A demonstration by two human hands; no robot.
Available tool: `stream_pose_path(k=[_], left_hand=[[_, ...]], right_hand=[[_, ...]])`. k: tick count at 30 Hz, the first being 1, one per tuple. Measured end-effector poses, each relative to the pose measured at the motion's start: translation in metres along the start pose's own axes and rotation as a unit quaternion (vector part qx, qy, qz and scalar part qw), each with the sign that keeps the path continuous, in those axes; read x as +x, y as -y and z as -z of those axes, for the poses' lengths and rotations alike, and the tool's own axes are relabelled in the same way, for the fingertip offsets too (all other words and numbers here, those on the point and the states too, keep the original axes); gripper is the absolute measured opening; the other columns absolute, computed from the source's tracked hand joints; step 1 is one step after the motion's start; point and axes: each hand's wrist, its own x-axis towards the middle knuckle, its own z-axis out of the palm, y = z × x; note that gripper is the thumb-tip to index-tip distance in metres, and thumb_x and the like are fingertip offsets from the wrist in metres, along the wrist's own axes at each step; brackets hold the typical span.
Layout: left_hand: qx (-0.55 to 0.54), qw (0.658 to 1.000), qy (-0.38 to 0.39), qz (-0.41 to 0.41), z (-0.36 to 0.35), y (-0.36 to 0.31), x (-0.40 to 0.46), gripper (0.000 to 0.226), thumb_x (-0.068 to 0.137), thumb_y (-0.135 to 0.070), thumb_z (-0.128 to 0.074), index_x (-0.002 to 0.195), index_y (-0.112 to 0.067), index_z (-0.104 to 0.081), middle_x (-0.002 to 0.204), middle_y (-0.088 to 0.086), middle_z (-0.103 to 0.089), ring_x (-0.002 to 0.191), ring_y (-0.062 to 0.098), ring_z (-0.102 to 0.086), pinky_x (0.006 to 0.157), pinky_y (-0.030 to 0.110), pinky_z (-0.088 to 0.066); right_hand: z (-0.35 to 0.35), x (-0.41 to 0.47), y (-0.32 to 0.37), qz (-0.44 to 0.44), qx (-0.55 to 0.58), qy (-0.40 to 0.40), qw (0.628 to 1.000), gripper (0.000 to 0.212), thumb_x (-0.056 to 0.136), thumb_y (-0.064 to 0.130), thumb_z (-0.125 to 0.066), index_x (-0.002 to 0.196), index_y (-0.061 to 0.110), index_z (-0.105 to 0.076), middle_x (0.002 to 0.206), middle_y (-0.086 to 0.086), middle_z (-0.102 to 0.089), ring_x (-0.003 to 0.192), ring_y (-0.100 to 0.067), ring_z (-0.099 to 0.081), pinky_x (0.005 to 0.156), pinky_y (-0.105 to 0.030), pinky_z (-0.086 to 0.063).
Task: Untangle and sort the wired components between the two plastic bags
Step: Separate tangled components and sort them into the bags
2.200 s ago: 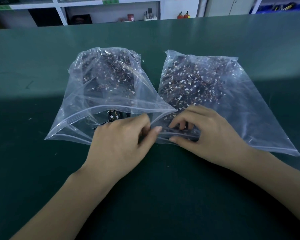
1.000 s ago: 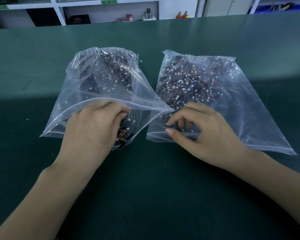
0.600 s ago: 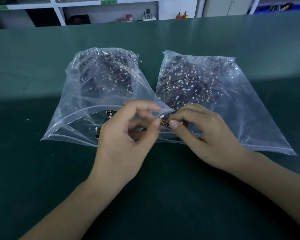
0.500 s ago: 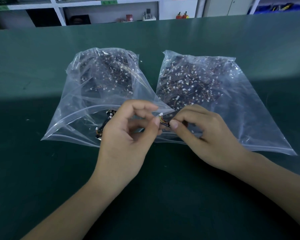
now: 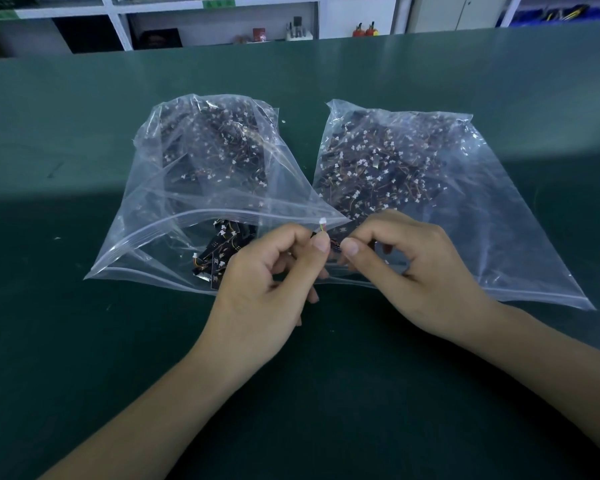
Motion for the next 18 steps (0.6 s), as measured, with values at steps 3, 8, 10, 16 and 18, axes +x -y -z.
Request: stream_pose_path(k=[3, 8, 10, 16, 18], left_hand=[[-0.003, 1.000, 0.003, 0.001, -0.0001, 0.0002, 0.0007, 0.026, 0.107, -0.041, -0.060, 0.089, -0.024, -0.069, 0.080, -0.002, -0.067, 0.064, 0.014, -0.065, 0.048, 0.025, -0.049], [-0.012, 1.000, 0.002, 0.002, 0.0001, 0.0001, 0.0002, 0.026, 0.107, -0.038, -0.058, 0.086, -0.024, -0.066, 0.077, -0.002, -0.066, 0.063, 0.015, -0.065, 0.048, 0.024, -0.048], [-0.013, 1.000, -0.004, 0.002, -0.0007, 0.0000, 0.0005, 0.025, 0.106, -0.037, -0.058, 0.086, -0.025, -0.066, 0.076, -0.002, -0.066, 0.062, 0.015, -0.064, 0.047, 0.024, -0.047], [-0.001, 1.000, -0.010, -0.011, -0.0004, -0.0006, 0.0009, 0.026, 0.107, -0.035, -0.059, 0.083, -0.026, -0.067, 0.075, -0.001, -0.066, 0.059, 0.012, -0.063, 0.047, 0.024, -0.048], [0.008, 1.000, -0.008, -0.023, -0.0001, -0.0003, -0.0001, 0.026, 0.108, -0.031, -0.060, 0.083, -0.025, -0.067, 0.074, -0.002, -0.066, 0.058, 0.010, -0.062, 0.047, 0.023, -0.048]], right_hand=[[0.0003, 0.0002, 0.0001, 0.007, -0.017, 0.010, 1.000, 0.025, 0.106, 0.028, -0.059, 0.084, 0.019, -0.069, 0.079, 0.019, -0.062, 0.080, -0.009, -0.058, 0.080, -0.015, -0.040], [0.0005, -0.0002, 0.0014, -0.007, -0.010, 0.012, 1.000, 0.027, 0.107, 0.031, -0.057, 0.084, 0.022, -0.067, 0.079, 0.013, -0.065, 0.081, -0.013, -0.061, 0.078, -0.018, -0.042], [0.0012, -0.0002, 0.0012, -0.027, 0.010, 0.019, 0.999, 0.028, 0.108, 0.031, -0.055, 0.085, 0.019, -0.066, 0.079, 0.008, -0.066, 0.082, -0.018, -0.062, 0.077, -0.025, -0.046], [0.0016, 0.0000, 0.0007, -0.039, 0.032, 0.030, 0.998, 0.021, 0.105, 0.021, -0.060, 0.086, 0.017, -0.068, 0.080, 0.005, -0.066, 0.081, -0.021, -0.062, 0.075, -0.032, -0.047], [0.0009, 0.0002, 0.0000, -0.038, 0.032, 0.028, 0.998, 0.020, 0.103, 0.019, -0.062, 0.084, 0.014, -0.069, 0.078, 0.006, -0.066, 0.079, -0.019, -0.061, 0.075, -0.029, -0.046]])
